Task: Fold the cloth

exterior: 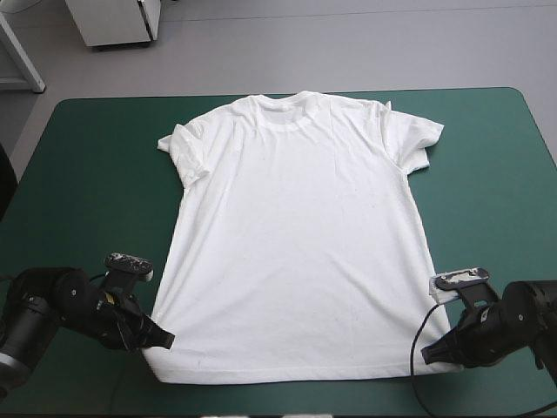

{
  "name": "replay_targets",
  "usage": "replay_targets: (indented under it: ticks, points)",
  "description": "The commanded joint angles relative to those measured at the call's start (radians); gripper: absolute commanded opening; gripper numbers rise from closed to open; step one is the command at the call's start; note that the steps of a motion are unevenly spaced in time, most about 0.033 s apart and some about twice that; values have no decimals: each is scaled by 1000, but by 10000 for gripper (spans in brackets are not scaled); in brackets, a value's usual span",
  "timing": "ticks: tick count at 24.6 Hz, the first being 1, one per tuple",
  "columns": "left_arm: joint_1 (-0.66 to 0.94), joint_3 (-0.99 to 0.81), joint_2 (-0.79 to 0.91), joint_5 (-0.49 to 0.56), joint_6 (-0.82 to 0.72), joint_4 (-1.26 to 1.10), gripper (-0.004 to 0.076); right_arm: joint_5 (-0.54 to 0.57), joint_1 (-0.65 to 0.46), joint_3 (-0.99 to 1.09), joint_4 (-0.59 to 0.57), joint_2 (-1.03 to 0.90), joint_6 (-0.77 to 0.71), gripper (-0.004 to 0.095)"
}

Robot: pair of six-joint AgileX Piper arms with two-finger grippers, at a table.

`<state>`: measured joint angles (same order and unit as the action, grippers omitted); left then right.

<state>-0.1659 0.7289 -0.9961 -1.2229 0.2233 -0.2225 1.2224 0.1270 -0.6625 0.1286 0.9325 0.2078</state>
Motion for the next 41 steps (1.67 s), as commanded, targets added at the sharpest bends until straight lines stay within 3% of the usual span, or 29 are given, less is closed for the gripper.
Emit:
replay_targets:
  ticks: [1, 7, 9, 11, 13, 18, 25, 41]
  points:
    - [-5, -25, 51, -63, -13, -21, -22, 26, 3, 18, 13, -36, -9, -13]
    - [-5, -37, 72, -63, -11, -21, 1, 26, 5, 32, 14, -53, -32, 20]
    - [-5, -37, 72, -63, -11, -14, 94, 26, 15, 32, 34, -53, -32, 131]
    - [-5, -32, 74, -65, -27, 4, 294, 26, 15, 25, 42, -59, -44, 350]
    - [-5, 27, 75, -65, -82, -1, 401, 26, 15, -32, 42, -77, -44, 442]
    - [-1, 311, -9, 62, -97, 79, 410, -33, 15, -286, -129, 24, -90, 446]
    - [42, 526, -293, 178, -85, 70, 410, -101, 15, -508, -143, 275, -97, 446]
    - [50, 608, -657, 374, -59, 56, 410, -159, 13, -857, -129, 676, -90, 446]
